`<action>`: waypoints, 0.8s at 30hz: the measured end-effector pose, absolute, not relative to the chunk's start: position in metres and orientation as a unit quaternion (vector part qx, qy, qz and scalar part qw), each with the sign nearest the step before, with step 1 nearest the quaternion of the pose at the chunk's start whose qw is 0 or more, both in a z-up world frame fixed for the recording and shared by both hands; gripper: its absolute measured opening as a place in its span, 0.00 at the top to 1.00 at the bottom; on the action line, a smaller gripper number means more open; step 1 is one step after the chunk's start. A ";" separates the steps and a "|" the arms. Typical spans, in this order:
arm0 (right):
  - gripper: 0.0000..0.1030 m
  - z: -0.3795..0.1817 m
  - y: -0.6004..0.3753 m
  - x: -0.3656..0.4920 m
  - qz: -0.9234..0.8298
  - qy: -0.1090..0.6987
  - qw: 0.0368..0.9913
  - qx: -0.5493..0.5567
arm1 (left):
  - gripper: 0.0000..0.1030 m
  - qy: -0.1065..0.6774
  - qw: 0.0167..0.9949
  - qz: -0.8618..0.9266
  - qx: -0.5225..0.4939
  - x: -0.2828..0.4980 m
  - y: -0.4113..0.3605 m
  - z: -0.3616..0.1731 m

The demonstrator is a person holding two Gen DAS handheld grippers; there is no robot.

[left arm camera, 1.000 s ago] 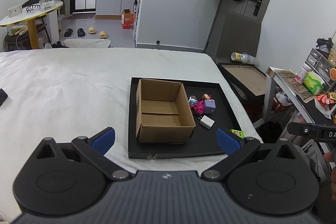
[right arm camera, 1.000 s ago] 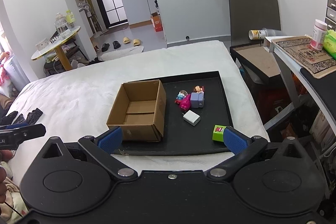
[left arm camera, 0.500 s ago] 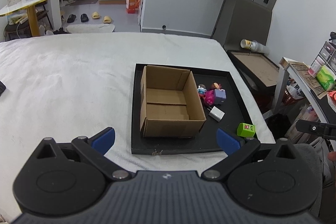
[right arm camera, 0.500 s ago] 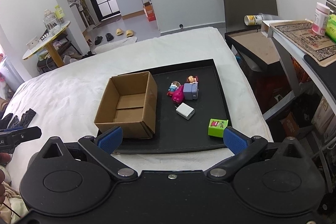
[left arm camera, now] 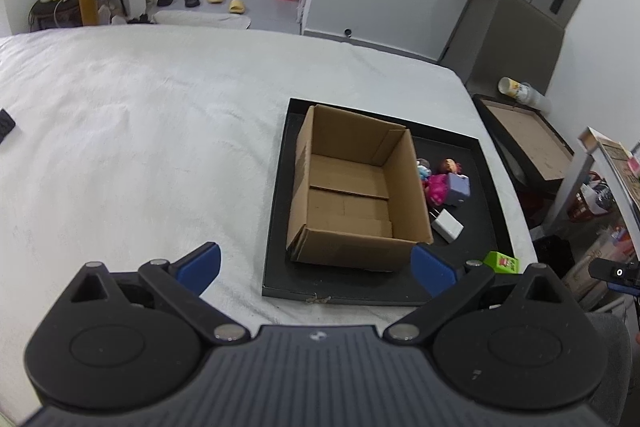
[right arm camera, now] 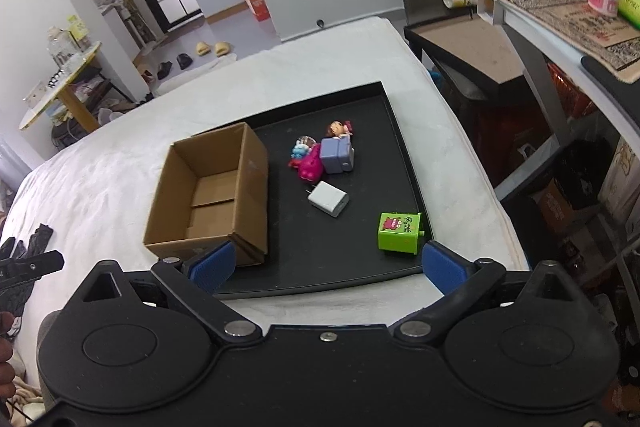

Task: Organize rigid objects
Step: 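Lower the right gripper onto the green toy box and grasp it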

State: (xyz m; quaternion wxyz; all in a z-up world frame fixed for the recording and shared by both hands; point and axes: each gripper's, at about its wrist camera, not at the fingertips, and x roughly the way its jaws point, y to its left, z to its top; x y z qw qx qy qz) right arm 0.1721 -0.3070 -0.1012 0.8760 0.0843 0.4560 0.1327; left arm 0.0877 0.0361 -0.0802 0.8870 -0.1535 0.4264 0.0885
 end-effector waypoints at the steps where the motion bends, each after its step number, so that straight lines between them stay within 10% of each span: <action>1: 0.05 -0.103 -0.307 0.176 0.129 0.458 0.875 0.090 | 0.03 0.428 0.886 0.089 -0.156 0.090 0.038 -0.083; 24: 0.25 -0.179 -0.302 0.271 0.057 0.559 0.818 0.123 | 0.32 0.490 0.836 0.106 -0.224 0.160 0.079 -0.167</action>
